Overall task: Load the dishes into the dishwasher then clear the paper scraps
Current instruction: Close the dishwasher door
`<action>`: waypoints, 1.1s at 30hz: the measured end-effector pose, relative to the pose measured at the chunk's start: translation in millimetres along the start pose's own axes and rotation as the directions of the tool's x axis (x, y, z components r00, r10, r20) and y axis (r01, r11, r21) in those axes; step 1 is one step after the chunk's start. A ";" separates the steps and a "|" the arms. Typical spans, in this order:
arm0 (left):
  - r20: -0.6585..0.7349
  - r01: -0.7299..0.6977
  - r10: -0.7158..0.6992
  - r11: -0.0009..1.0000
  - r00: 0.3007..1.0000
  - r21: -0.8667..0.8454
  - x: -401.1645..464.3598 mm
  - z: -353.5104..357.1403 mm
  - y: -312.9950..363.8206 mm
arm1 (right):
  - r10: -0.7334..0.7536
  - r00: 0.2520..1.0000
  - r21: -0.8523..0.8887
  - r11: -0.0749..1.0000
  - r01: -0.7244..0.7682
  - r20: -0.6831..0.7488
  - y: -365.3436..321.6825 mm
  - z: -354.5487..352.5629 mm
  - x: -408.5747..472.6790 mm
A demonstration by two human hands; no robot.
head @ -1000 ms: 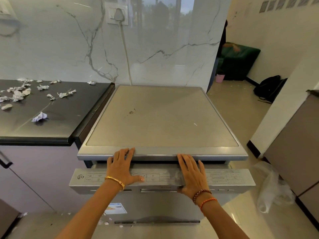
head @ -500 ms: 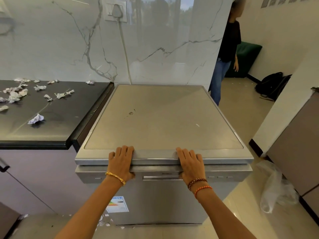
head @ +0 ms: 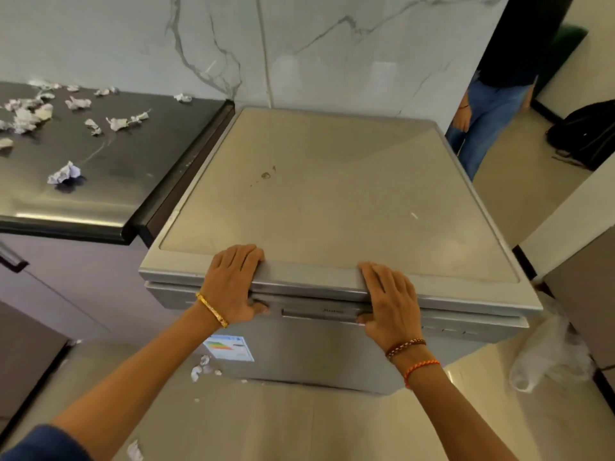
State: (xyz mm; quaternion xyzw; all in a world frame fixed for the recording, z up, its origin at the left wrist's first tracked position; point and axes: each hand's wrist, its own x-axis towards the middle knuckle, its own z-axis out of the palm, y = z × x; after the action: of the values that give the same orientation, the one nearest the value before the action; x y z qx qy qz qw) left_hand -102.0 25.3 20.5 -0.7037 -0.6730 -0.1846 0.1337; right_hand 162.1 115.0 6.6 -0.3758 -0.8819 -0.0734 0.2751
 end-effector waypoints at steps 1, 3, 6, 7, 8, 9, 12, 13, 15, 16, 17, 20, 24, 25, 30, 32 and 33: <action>-0.015 0.012 -0.012 1.000 1.000 -0.001 0.3 0.0 1.1 | 0.006 1.000 0.004 1.000 -0.006 -0.010 0.8 1.2 -0.4; -0.050 0.023 -0.023 1.000 0.998 0.002 -0.9 3.5 1.3 | 0.022 0.999 0.030 0.999 -0.021 -0.034 2.1 5.9 -3.8; -0.086 -0.030 0.032 0.999 0.996 0.030 -2.5 8.3 -1.0 | 0.016 0.997 0.039 0.999 -0.013 -0.073 3.0 8.7 -5.1; -0.082 -0.032 0.034 0.999 0.996 0.032 -1.8 8.0 -1.5 | 0.017 0.995 0.038 0.999 -0.013 -0.097 2.5 9.0 -3.9; -0.077 -0.021 0.023 0.999 0.997 0.026 -0.9 7.6 -1.3 | 0.024 0.993 0.039 0.999 -0.019 -0.118 1.9 9.7 -2.5; -0.076 -0.006 0.007 1.000 0.997 0.016 -1.0 7.0 -0.4 | 0.038 0.991 0.044 0.999 -0.033 -0.128 0.4 9.4 -2.0; -0.033 0.048 -0.047 0.999 0.998 0.010 -0.1 3.2 4.9 | 0.085 0.992 0.033 0.996 -0.082 -0.094 -3.4 5.9 1.9; -0.014 0.065 -0.065 0.998 0.998 0.011 0.0 1.8 6.7 | 0.101 0.992 0.010 0.995 -0.101 -0.074 -5.5 3.8 2.5; 0.028 0.109 -0.109 0.994 0.994 -0.006 -0.6 -1.9 11.9 | 0.154 0.988 -0.039 0.987 -0.154 -0.018 -10.6 -1.5 5.8; 0.051 0.132 -0.131 0.991 0.990 -0.023 -0.2 -2.7 14.5 | 0.180 0.984 -0.051 0.983 -0.179 0.014 -13.4 -4.8 9.7; 0.069 0.150 -0.147 0.988 0.987 -0.036 -0.2 -4.4 16.8 | 0.197 0.979 -0.072 0.979 -0.193 0.057 -18.8 -11.4 15.0; 0.115 0.165 -0.160 0.985 0.980 -0.040 -1.3 -9.4 22.9 | 0.279 0.931 -0.129 0.958 -0.254 0.237 -31.0 -28.3 33.9; 0.134 0.190 -0.172 0.972 0.976 -0.135 -5.1 -18.8 17.9 | 0.400 0.820 -0.118 0.914 -0.387 0.409 -30.3 -40.3 45.7; 0.129 0.182 -0.163 0.970 0.978 -0.160 -6.1 -21.5 15.9 | 0.405 0.809 -0.105 0.911 -0.400 0.426 -31.6 -44.7 48.1; 0.191 0.098 -0.067 0.982 0.979 -0.160 -5.3 -29.4 3.3 | 0.415 0.720 -0.075 0.888 -0.454 0.557 -36.4 -60.8 67.3; 0.274 0.056 -0.005 0.982 0.962 -0.180 3.2 -36.2 -7.7 | 0.366 0.705 0.071 0.859 -0.507 0.607 -39.3 -60.4 78.3; 0.318 0.047 0.015 0.981 0.948 -0.188 7.9 -39.1 -15.7 | 0.335 0.705 0.163 0.827 -0.538 0.625 -43.2 -60.2 84.4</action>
State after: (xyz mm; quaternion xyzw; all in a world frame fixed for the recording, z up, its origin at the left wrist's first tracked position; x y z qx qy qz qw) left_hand -120.6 16.2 58.1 -0.7284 -0.6702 -0.1345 -0.0467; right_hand 109.8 116.8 106.1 -0.5287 -0.8049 0.2613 0.0667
